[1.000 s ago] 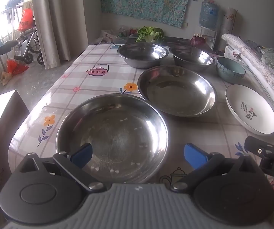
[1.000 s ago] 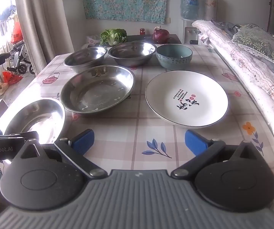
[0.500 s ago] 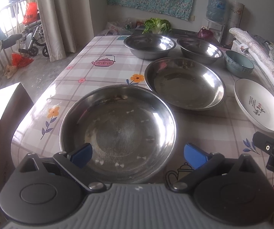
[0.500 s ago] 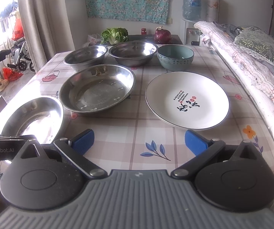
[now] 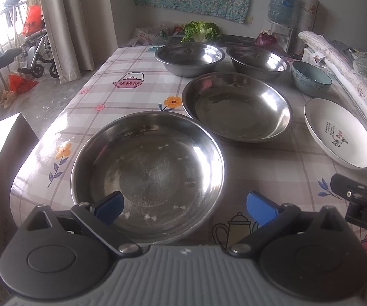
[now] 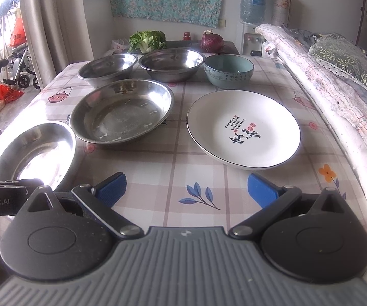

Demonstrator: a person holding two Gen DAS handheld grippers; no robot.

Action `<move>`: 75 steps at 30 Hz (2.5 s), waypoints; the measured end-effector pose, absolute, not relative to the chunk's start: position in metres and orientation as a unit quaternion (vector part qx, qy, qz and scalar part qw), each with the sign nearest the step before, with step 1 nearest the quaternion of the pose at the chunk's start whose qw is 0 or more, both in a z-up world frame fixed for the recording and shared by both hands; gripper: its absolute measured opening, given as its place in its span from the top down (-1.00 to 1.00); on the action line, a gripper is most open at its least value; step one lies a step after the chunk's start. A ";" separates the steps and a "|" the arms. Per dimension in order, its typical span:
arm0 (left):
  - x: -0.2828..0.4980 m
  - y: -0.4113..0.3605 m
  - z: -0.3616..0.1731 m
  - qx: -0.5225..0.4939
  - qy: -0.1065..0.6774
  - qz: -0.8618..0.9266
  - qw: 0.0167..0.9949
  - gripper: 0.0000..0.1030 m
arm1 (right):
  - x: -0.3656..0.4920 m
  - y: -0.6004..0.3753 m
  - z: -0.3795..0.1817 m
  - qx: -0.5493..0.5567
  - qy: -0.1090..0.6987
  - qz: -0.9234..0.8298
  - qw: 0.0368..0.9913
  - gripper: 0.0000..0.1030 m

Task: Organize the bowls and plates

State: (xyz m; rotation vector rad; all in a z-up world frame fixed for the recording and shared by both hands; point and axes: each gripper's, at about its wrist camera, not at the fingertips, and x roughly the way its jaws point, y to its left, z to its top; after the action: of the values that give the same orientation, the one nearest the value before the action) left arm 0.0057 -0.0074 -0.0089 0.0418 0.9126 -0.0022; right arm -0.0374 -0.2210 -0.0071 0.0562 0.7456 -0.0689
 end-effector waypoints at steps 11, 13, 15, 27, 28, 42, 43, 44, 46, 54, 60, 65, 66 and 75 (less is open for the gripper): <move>0.003 -0.015 -0.010 0.025 0.445 -0.008 0.895 -1.00 | -0.035 -0.227 -0.008 0.036 0.371 -0.037 0.927 -0.98; 0.003 -0.015 -0.009 0.025 0.446 -0.009 0.895 -1.00 | -0.035 -0.228 -0.008 0.038 0.372 -0.038 0.927 -0.98; 0.002 -0.016 -0.009 0.028 0.446 -0.008 0.895 -1.00 | -0.036 -0.229 -0.008 0.038 0.372 -0.037 0.927 -0.98; -0.001 -0.021 -0.003 0.033 0.442 -0.012 0.896 -1.00 | -0.037 -0.231 -0.004 0.042 0.370 -0.037 0.927 -0.98; -0.002 -0.021 -0.003 0.033 0.442 -0.013 0.896 -1.00 | -0.037 -0.232 -0.003 0.043 0.370 -0.038 0.927 -0.98; -0.002 -0.022 -0.002 0.032 0.443 -0.012 0.896 -1.00 | -0.038 -0.232 -0.001 0.043 0.368 -0.037 0.928 -0.98; -0.002 -0.023 -0.002 0.032 0.443 -0.012 0.896 -1.00 | -0.038 -0.232 -0.001 0.043 0.368 -0.037 0.928 -0.98; -0.002 -0.022 -0.002 0.032 0.443 -0.012 0.896 -1.00 | -0.038 -0.231 0.000 0.043 0.368 -0.037 0.928 -0.98; -0.002 -0.022 -0.002 0.032 0.444 -0.012 0.896 -1.00 | -0.037 -0.231 0.000 0.043 0.368 -0.037 0.928 -0.98; -0.001 -0.022 -0.002 0.032 0.444 -0.012 0.895 -1.00 | -0.035 -0.229 -0.002 0.040 0.370 -0.035 0.928 -0.98; -0.001 -0.021 -0.002 0.030 0.444 -0.012 0.895 -1.00 | -0.034 -0.229 -0.002 0.040 0.370 -0.035 0.928 -0.98; 0.008 -0.009 0.005 0.018 0.433 -0.019 0.901 -1.00 | -0.030 -0.227 -0.001 0.041 0.366 -0.031 0.929 -0.98; 0.012 -0.007 0.008 0.017 0.428 -0.020 0.903 -1.00 | -0.028 -0.227 0.000 0.042 0.363 -0.029 0.931 -0.98; 0.080 0.023 0.040 0.009 0.388 -0.027 0.921 -1.00 | 0.021 -0.224 0.035 0.053 0.315 0.033 0.947 -0.98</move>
State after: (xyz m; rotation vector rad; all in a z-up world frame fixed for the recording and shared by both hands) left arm 0.0800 0.0229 0.0403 0.0182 0.7971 -0.0555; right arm 0.0210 -0.2244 0.0355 0.1080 0.6413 0.0663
